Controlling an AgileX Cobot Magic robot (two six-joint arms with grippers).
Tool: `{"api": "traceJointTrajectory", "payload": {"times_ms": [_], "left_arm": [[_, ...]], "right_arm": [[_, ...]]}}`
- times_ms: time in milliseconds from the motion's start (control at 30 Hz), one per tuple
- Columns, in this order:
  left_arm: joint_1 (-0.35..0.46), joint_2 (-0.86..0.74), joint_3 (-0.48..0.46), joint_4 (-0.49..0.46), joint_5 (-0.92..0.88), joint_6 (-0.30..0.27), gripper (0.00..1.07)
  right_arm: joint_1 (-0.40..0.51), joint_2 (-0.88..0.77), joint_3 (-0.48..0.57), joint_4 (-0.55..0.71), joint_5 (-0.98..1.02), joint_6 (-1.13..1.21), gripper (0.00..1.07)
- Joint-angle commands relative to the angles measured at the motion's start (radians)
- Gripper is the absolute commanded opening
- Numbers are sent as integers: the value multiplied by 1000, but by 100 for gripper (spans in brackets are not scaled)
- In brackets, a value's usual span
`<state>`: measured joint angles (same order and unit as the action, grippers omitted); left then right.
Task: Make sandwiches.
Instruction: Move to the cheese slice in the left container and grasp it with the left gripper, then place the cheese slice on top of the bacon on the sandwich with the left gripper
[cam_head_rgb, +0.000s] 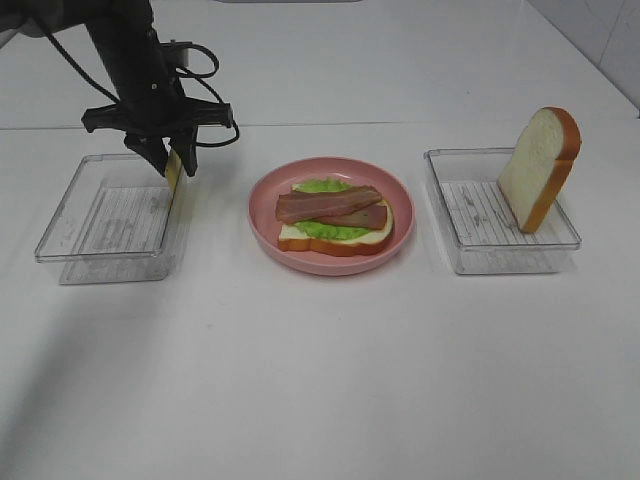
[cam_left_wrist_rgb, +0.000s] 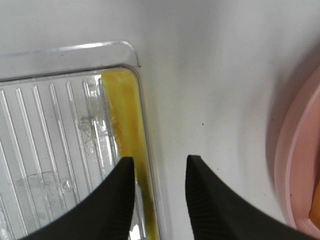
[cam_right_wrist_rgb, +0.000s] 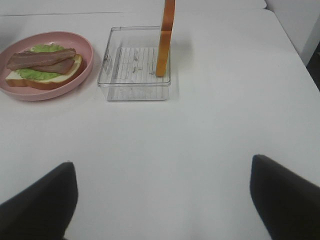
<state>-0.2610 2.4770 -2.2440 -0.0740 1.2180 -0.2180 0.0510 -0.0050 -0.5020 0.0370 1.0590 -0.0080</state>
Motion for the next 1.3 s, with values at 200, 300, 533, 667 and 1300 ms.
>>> {"api": "traceJointTrajectory", "payload": {"times_ms": [200,300,533,667,1300], "left_arm": [[-3,2,-3,-6,40,-2,26],[-3,2,-3,-6,49,-2,7],[-3,1,-3,-5,57,7,0],[-3,-34,-14,-5,58,24,0],[-114,-212,-29,-305,33,122,0]], "right_arm": [[2,-23,2,-1,-9,-6,84],[2,-23,2,-1,-9,-6,84],[2,-23,2,-1,-9,-6,84],[2,-23,2,-1,-9,-6,84],[2,-23,2,-1,-9,-6,84]]}}
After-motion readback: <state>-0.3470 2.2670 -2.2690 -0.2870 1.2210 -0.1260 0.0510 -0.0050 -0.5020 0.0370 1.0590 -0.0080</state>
